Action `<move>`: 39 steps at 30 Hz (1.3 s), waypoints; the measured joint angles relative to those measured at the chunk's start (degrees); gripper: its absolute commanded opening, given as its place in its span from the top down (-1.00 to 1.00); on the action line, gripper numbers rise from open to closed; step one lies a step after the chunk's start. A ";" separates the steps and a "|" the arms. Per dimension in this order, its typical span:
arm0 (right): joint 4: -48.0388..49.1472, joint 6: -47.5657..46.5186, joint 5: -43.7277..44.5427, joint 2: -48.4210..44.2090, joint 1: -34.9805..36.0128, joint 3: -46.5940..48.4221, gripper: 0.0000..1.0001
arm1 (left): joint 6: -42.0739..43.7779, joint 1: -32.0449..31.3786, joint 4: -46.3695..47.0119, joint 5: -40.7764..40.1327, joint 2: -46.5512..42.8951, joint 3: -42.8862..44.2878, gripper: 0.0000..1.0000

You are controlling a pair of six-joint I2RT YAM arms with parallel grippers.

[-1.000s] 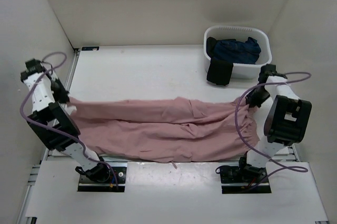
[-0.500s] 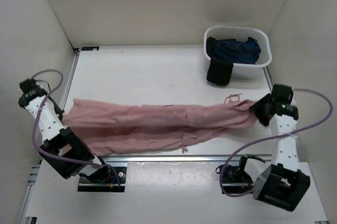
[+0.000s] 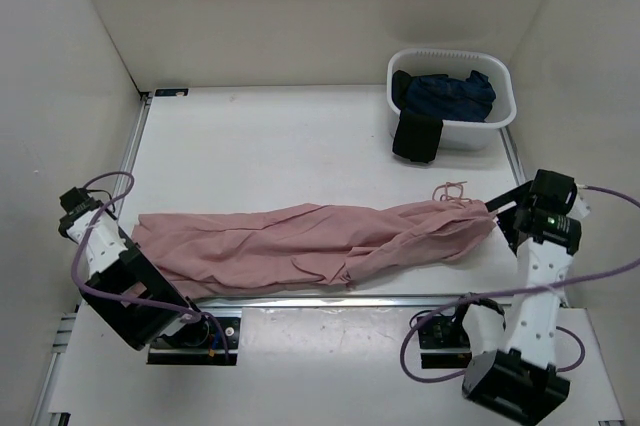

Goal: Fold and stack the trousers
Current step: Fold the trousers

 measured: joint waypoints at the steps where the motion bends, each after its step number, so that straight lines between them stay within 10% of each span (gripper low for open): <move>1: -1.22 1.36 0.39 -2.03 0.00 0.92 -0.85 | 0.00 0.00 0.20 0.02 -0.57 -0.20 0.72; 7: -2.95 7.87 -1.03 -12.81 -0.09 -2.14 -0.98 | 0.00 0.00 0.50 0.00 -1.53 -0.33 0.72; 16: 7.28 13.92 -8.52 8.37 0.87 -13.25 -0.98 | 0.00 0.09 0.61 0.02 -0.70 2.21 0.72; 31: 0.74 17.35 2.01 0.48 0.76 -19.85 -0.94 | 0.00 0.09 -0.68 0.24 0.04 3.76 0.72; 33: 3.30 17.51 2.25 6.05 0.74 -21.03 -0.73 | 0.00 0.09 -0.90 0.26 0.44 3.89 0.72; 35: 6.75 17.55 2.23 13.51 0.52 -21.35 -0.04 | 0.00 0.09 -1.18 0.26 0.66 4.39 0.72; 36: 7.87 17.57 1.57 15.72 0.35 -20.39 0.68 | 0.00 0.09 -1.25 0.39 0.66 4.76 0.72; 39: 10.64 16.83 2.12 17.62 0.37 -18.82 1.00 | 0.00 0.09 -1.53 1.16 0.76 6.43 0.72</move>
